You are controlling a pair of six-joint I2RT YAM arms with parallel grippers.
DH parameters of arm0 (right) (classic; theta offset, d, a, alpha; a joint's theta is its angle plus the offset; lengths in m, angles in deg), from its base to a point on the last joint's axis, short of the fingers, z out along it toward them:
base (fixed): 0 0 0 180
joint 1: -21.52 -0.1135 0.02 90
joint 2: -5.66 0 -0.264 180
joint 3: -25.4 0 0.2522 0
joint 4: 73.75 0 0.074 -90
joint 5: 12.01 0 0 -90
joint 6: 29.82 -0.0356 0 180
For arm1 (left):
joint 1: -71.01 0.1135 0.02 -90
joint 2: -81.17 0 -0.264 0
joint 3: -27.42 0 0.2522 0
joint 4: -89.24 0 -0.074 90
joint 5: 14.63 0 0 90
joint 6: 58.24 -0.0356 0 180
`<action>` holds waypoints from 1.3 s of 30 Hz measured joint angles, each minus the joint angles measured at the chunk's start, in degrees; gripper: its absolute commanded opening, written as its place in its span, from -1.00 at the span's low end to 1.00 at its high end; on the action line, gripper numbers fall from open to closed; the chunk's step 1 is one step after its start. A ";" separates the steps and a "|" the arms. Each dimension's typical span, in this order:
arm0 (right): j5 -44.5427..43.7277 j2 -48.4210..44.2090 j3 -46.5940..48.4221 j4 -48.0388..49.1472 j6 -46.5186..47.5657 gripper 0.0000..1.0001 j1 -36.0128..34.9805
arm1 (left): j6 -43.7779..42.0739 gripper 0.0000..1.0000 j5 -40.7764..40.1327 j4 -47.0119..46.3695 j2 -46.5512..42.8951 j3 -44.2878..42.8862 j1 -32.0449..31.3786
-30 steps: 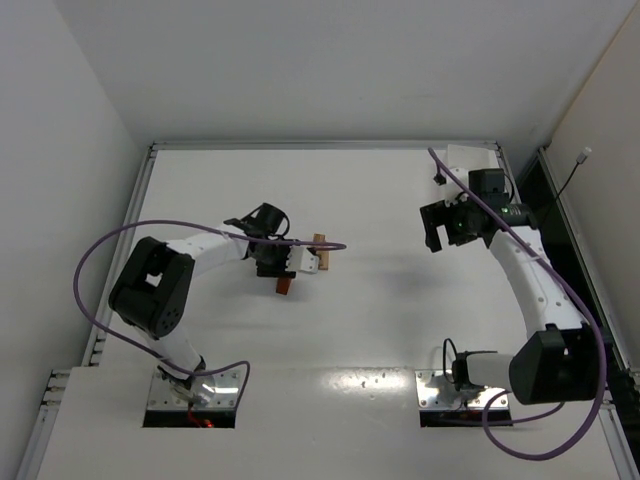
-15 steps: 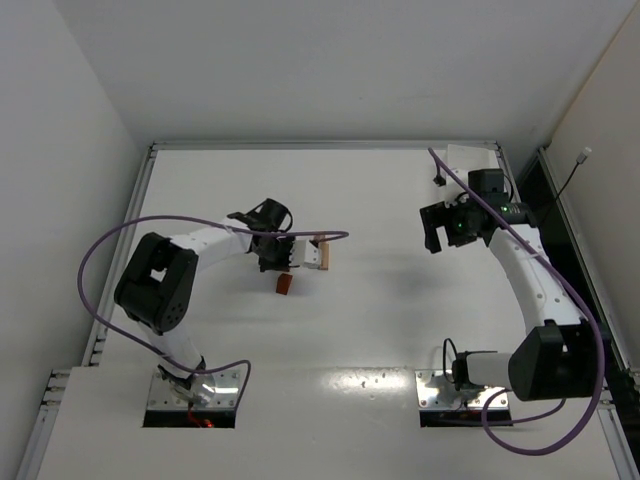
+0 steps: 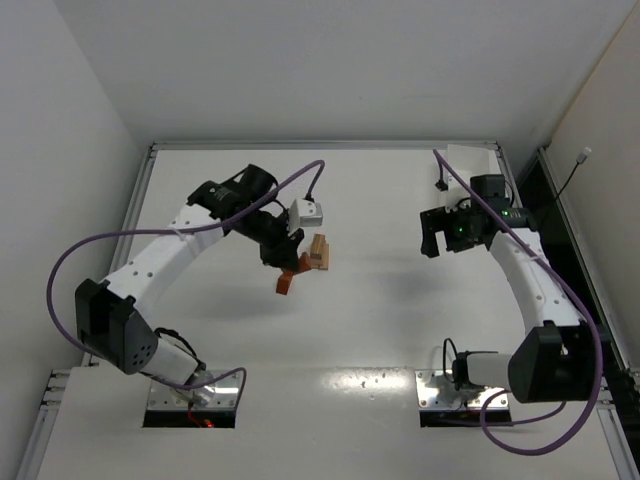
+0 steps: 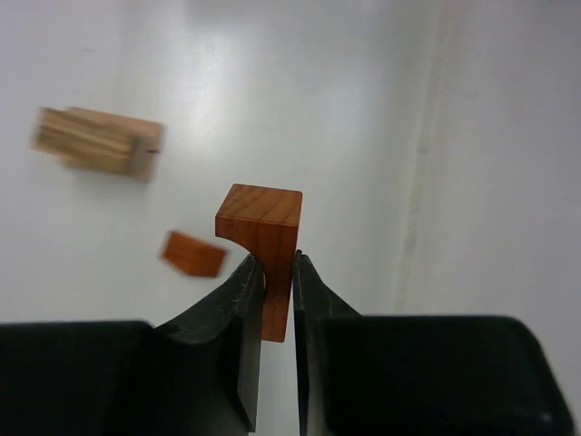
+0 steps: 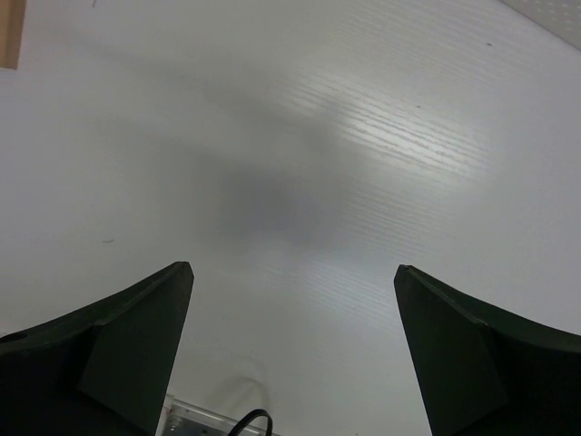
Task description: Build the wood block tower
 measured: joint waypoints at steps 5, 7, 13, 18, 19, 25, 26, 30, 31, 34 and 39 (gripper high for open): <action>4.79 -0.39 -0.35 -0.07 -2.64 0.81 2.14 | 14.93 -1.00 13.00 0.85 3.78 3.85 0.57; 6.69 -0.76 -0.63 -0.11 -3.52 0.81 2.99 | 21.14 -1.00 18.69 -0.90 6.36 8.83 1.29; 11.98 -1.62 -1.07 -0.83 -5.22 0.81 3.96 | 41.53 -1.00 26.93 -14.71 9.75 22.86 1.88; 14.14 -2.89 -1.90 -0.98 -5.79 0.81 3.96 | 53.83 -1.00 29.49 -30.84 9.53 27.15 2.38; 14.40 -3.13 -2.03 -1.20 -5.81 0.81 3.96 | 56.63 -1.00 29.42 -35.26 9.40 28.79 2.60; 15.43 -4.46 -2.54 -2.62 -5.55 0.81 3.96 | 66.03 -1.00 26.49 -51.34 9.31 35.34 4.11; 15.45 -4.59 -2.56 -2.97 -5.42 0.81 3.96 | 66.71 -1.00 25.73 -53.27 9.31 35.82 4.83; 15.87 -4.98 -2.71 -3.69 -5.01 0.79 3.96 | 70.49 -1.00 22.64 -61.57 9.38 38.36 8.79; 16.06 -5.11 -2.80 -3.74 -4.96 0.79 3.96 | 71.47 -1.00 22.08 -63.52 9.44 39.10 9.42; 16.55 -5.35 -2.95 -3.98 -4.83 0.79 3.96 | 74.44 -1.00 21.05 -68.83 10.86 41.29 10.34; 16.72 -5.35 -2.95 -4.55 -4.57 0.79 3.96 | 76.15 -1.00 19.87 -71.60 13.29 42.21 10.49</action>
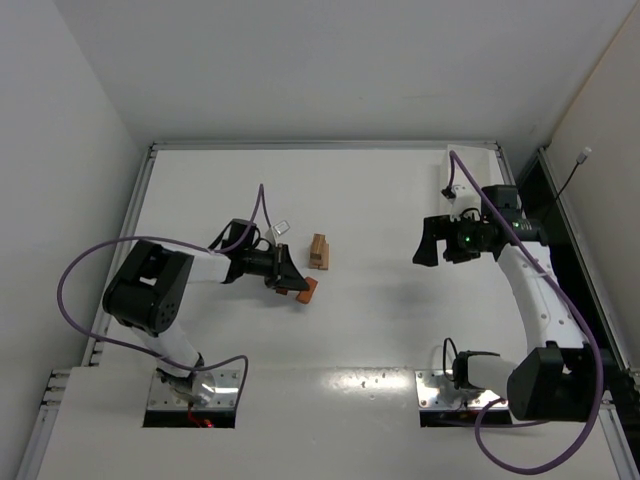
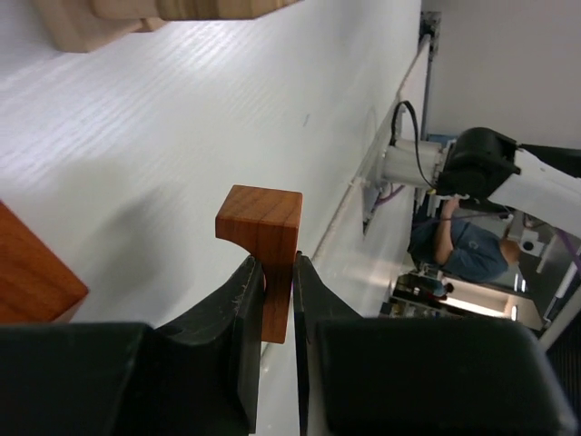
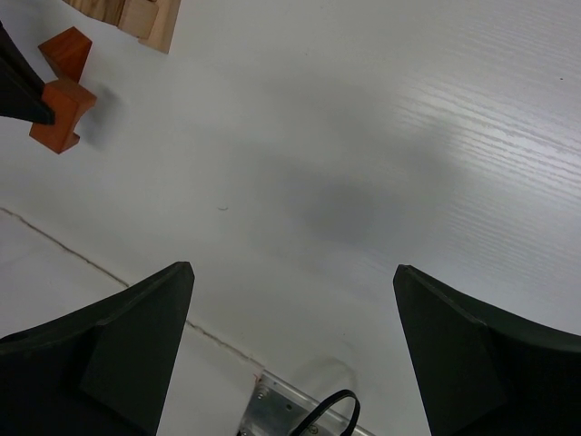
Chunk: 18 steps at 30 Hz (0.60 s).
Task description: Build the wood block tower
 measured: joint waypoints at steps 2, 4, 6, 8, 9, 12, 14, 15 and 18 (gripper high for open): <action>-0.02 0.00 0.00 -0.15 0.13 0.79 0.00 | -0.92 -1.00 -1.46 0.52 0.11 0.00 0.00; 0.00 0.00 0.00 -0.17 0.17 0.79 0.00 | -2.08 -1.00 -3.32 1.64 0.11 -0.02 0.15; -0.04 0.00 0.00 -0.17 0.17 0.79 0.00 | -3.85 -1.00 -5.44 3.48 0.11 -0.07 0.61; -0.04 0.00 0.00 -0.17 0.17 0.79 0.00 | -6.03 -1.00 -8.28 6.43 0.11 -0.33 1.46; -0.04 0.00 0.00 -0.17 0.17 0.79 0.00 | -7.26 -1.00 -9.57 7.93 0.09 -0.48 2.03; -0.07 0.00 0.00 -0.17 0.17 0.79 0.00 | -9.57 -1.00 -12.57 12.07 -0.61 -1.33 4.50; -0.07 0.00 0.00 -0.20 0.17 0.79 0.00 | -11.41 -1.00 -15.87 14.29 -2.25 -2.23 6.27; -0.07 0.00 0.00 -0.20 0.17 0.79 0.00 | -12.33 -1.00 -17.38 15.19 -2.89 -2.73 7.28; -0.04 0.00 0.00 -0.20 0.17 0.79 0.00 | -15.17 -1.00 -22.16 18.10 -3.56 -5.29 11.08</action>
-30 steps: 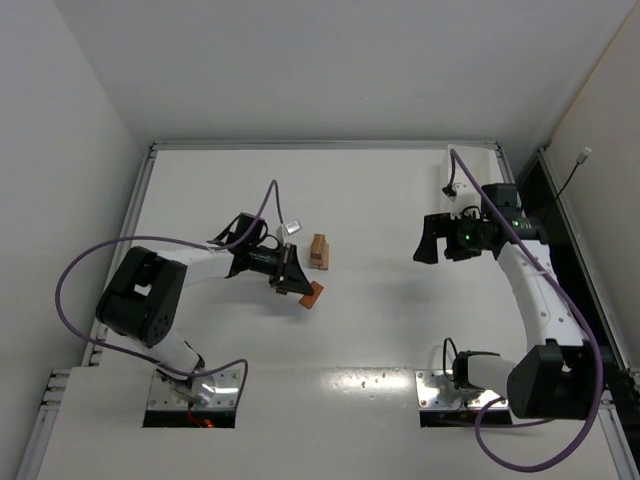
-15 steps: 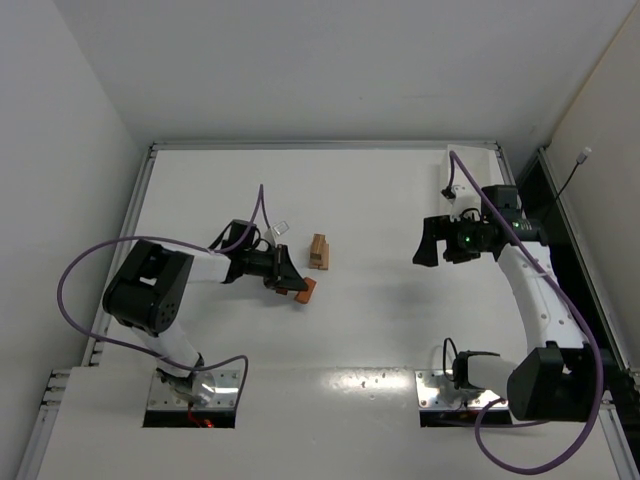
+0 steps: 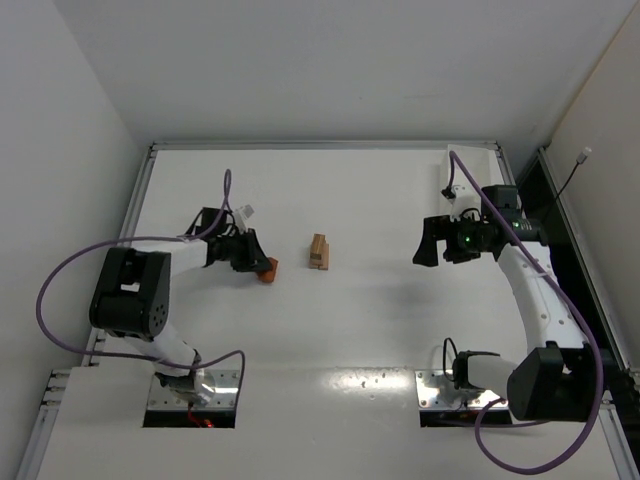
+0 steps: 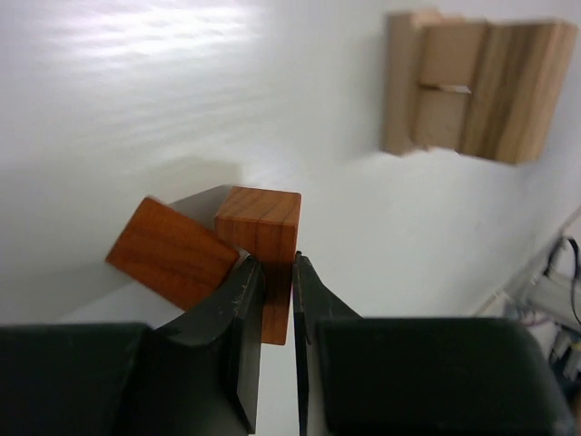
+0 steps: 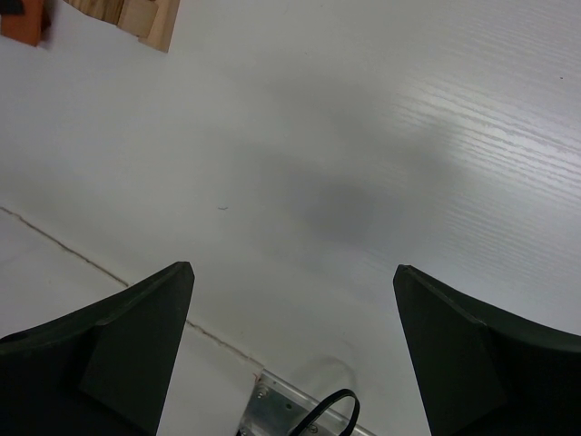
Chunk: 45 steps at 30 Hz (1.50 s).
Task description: Build the wood block tower
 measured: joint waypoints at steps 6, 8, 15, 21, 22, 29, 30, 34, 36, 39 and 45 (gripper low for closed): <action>-0.17 0.00 0.00 0.00 -0.02 0.79 0.00 | -4.63 -1.00 -4.52 4.44 0.83 -4.42 6.10; -0.26 0.00 0.00 0.00 -0.02 0.79 0.00 | -5.27 -1.00 -3.02 5.03 1.40 -5.35 6.71; -0.17 0.00 0.00 0.07 -0.04 0.79 0.00 | -4.87 -1.00 16.44 6.34 2.19 -5.97 -0.02; 0.28 0.00 0.00 0.09 -0.04 0.79 0.00 | -3.21 -1.00 25.77 6.14 2.19 -0.59 -5.22; 0.33 0.00 0.00 0.09 -0.04 0.79 0.00 | -3.04 -1.00 26.18 6.23 2.29 0.42 -5.07; 1.14 0.00 0.00 0.09 -0.09 0.79 0.00 | -1.25 -1.00 29.38 3.61 6.99 3.04 -5.49; 1.20 -0.02 -0.02 0.09 -0.15 0.79 0.00 | -1.31 -1.00 29.73 3.34 8.26 3.02 -5.79; 1.51 -0.07 0.00 0.09 -0.31 0.79 0.00 | -1.49 -0.80 30.47 2.43 11.37 3.02 -6.93; 1.60 -0.17 0.00 0.09 -0.31 0.79 0.00 | -1.70 -0.72 30.40 1.92 12.76 2.60 -7.10; 1.68 -0.55 -0.02 0.07 -0.33 0.79 0.00 | -2.25 -0.60 30.62 1.40 15.08 1.29 -7.17; 1.70 -1.75 -0.02 0.02 -0.35 0.79 0.00 | -4.04 -0.28 29.24 1.86 17.73 -1.36 -7.26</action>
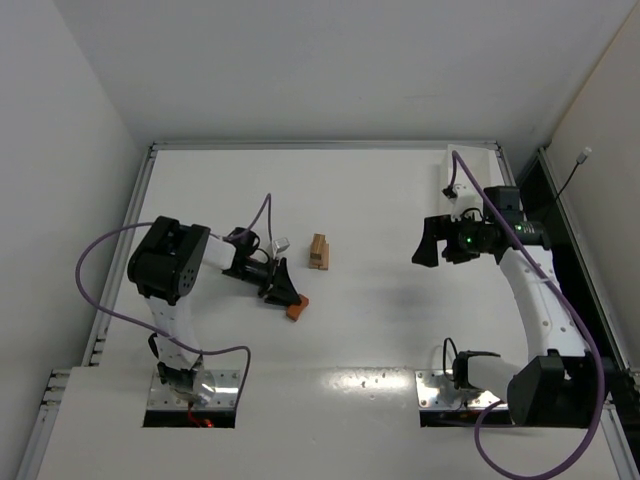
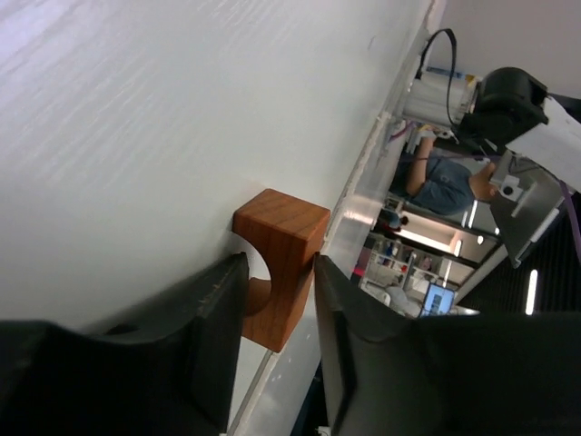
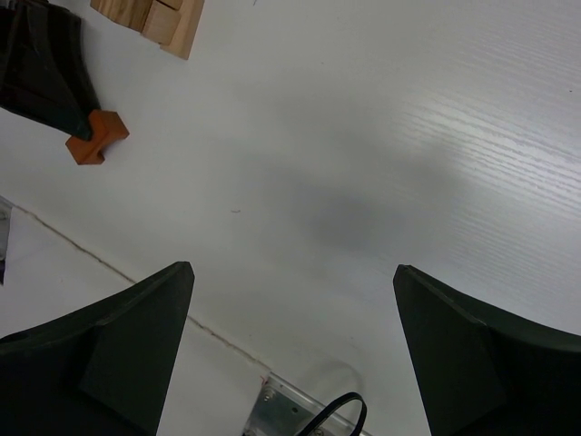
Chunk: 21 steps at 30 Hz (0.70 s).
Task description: Build the wood block tower
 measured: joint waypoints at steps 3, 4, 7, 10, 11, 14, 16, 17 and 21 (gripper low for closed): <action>0.00 -0.22 -0.02 -0.02 0.00 0.79 0.00 | -0.46 -0.21 0.98 1.25 1.51 -1.49 -0.02; 0.00 -0.28 -0.02 -0.02 0.00 0.79 0.00 | -0.68 -0.17 1.14 1.79 1.57 -1.86 -0.02; 0.00 -0.31 -0.02 -0.09 0.09 0.79 0.00 | -1.22 -0.09 0.79 3.04 1.57 -2.91 0.07; 0.00 -0.48 -0.04 -0.33 0.15 0.79 -0.02 | -1.38 -0.09 0.00 3.85 1.22 -3.23 0.61; -0.04 -0.63 -0.07 -0.42 0.15 0.79 -0.07 | -1.40 -0.09 -0.33 4.00 0.96 -3.23 0.85; -0.09 -0.94 -0.09 -0.46 0.61 0.81 -0.07 | -1.99 -0.09 -2.64 4.83 -0.76 -3.10 2.32; -0.28 -1.03 -0.07 -0.55 1.60 0.85 -0.33 | -2.69 -0.09 -4.98 5.35 -2.45 -2.91 3.74; -0.63 -1.03 -0.07 -0.61 2.21 0.87 -0.63 | -2.95 -0.09 -6.34 5.57 -3.45 -2.64 4.66; -2.97 -1.05 0.55 -1.62 4.39 0.87 -2.78 | -3.78 -0.09 -11.08 6.01 -7.91 -0.87 8.57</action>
